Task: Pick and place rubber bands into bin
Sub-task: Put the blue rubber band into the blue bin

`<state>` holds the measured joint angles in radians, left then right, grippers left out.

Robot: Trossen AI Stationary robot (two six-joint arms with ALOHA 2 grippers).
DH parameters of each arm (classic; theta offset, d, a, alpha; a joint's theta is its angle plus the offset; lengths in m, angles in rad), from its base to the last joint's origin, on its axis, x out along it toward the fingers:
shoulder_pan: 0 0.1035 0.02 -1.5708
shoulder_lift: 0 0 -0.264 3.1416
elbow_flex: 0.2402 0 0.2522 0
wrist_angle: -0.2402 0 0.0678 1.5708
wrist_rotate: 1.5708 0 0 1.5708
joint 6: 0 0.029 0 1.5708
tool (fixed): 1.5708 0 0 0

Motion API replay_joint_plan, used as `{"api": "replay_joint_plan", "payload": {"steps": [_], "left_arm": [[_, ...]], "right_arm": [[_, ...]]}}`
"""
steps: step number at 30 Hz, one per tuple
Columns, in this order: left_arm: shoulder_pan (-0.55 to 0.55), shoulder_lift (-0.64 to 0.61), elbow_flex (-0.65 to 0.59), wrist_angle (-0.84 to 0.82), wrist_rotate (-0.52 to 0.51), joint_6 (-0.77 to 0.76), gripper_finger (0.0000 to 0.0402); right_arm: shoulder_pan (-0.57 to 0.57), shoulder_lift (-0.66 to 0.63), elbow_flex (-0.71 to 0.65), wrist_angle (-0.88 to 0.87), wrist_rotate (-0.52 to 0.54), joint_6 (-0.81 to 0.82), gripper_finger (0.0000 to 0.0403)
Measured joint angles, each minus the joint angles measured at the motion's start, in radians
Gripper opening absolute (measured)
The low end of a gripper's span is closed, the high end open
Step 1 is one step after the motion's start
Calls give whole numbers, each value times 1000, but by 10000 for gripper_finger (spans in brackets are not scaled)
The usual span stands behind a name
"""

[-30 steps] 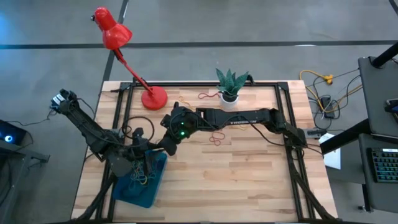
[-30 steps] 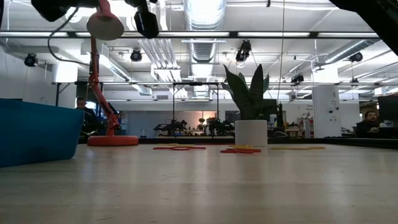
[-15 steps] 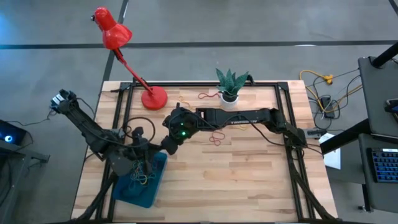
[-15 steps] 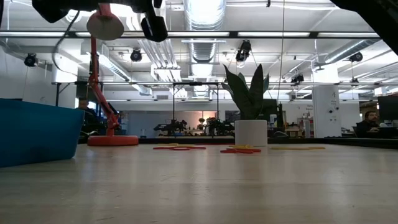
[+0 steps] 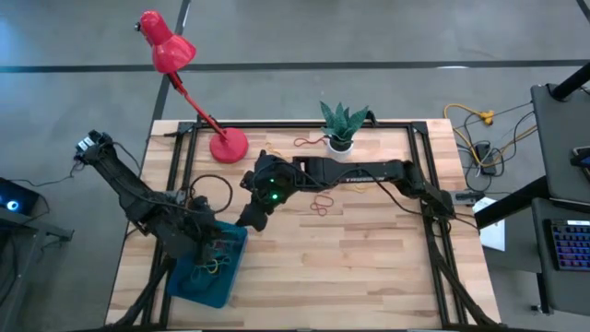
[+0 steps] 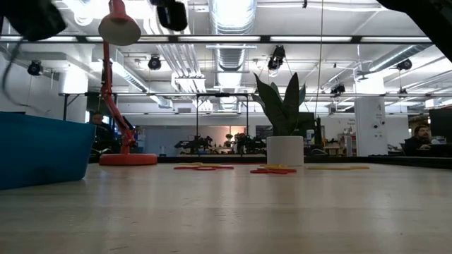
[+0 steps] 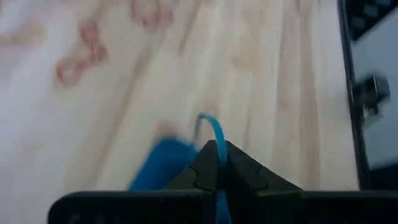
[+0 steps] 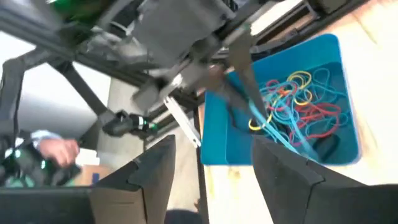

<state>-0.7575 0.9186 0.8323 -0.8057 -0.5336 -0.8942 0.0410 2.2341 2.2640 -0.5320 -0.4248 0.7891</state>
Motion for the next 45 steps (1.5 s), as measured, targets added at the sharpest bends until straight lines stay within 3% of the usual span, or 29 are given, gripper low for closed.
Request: {"api": "replay_joint_plan", "payload": {"steps": [3,10,17,21,36,41,45], "left_arm": [[-24,-23,15,-100,108,-79,0],[-86,-43,66,-90,343,-154,0],[-175,-13,111,-72,468,-227,0],[-228,15,114,5,470,-266,0],[-264,259,69,-72,410,-221,0],[-264,293,-2,-70,391,-230,0],[-263,313,-29,-74,342,-251,12]], "right_arm": [[0,-8,43,-99,-3,-45,198],[0,-9,77,-313,5,-108,198],[3,-9,75,-359,6,-112,198],[11,-9,75,-371,5,-111,198],[29,-9,74,-436,23,-122,194],[50,-8,74,-700,156,-225,194],[75,-6,63,-914,361,-282,196]]}}
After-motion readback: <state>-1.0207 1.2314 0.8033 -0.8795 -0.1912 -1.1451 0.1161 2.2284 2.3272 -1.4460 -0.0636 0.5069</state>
